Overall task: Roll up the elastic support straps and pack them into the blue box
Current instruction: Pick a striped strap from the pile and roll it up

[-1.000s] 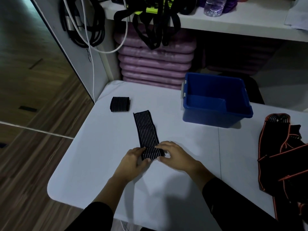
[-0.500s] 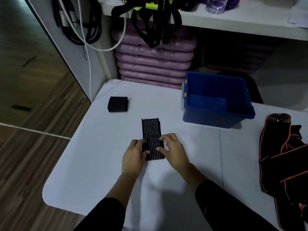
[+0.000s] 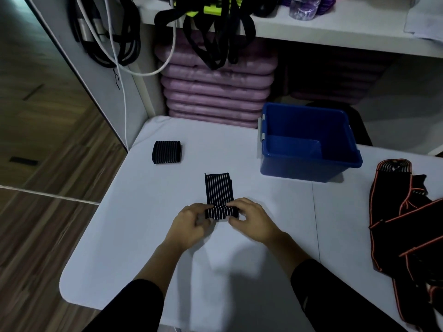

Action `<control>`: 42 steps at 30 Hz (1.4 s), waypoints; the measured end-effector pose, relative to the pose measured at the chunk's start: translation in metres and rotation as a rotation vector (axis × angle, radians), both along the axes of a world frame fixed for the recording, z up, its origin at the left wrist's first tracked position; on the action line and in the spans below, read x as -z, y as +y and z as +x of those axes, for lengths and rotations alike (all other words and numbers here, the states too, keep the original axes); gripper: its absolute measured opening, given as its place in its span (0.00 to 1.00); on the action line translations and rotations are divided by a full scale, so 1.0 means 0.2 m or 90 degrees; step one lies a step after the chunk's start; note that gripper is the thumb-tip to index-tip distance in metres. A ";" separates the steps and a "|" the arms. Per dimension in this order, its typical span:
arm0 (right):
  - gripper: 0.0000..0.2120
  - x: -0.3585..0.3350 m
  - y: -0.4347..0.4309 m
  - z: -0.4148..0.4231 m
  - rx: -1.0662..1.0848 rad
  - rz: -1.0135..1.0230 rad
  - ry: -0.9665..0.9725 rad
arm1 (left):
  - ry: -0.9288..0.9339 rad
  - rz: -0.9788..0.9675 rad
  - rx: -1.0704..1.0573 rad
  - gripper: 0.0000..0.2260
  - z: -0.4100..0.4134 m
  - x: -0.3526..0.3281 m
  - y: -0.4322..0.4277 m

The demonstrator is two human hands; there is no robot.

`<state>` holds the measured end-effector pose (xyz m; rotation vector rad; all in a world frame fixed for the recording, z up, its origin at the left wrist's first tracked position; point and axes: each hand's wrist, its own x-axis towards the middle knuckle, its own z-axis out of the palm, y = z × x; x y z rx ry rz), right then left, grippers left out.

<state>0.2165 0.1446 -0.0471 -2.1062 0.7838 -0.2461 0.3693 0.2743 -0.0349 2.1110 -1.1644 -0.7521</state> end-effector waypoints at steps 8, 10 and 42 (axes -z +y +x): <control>0.13 0.00 -0.01 0.13 0.217 0.024 0.081 | 0.044 0.054 -0.150 0.12 -0.04 0.04 -0.16; 0.19 0.02 0.00 0.18 0.231 0.056 0.074 | 0.032 0.061 -0.160 0.13 -0.04 0.05 -0.19; 0.29 0.02 -0.09 0.12 0.173 0.284 -0.106 | 0.164 -0.112 -0.010 0.39 0.05 0.00 -0.19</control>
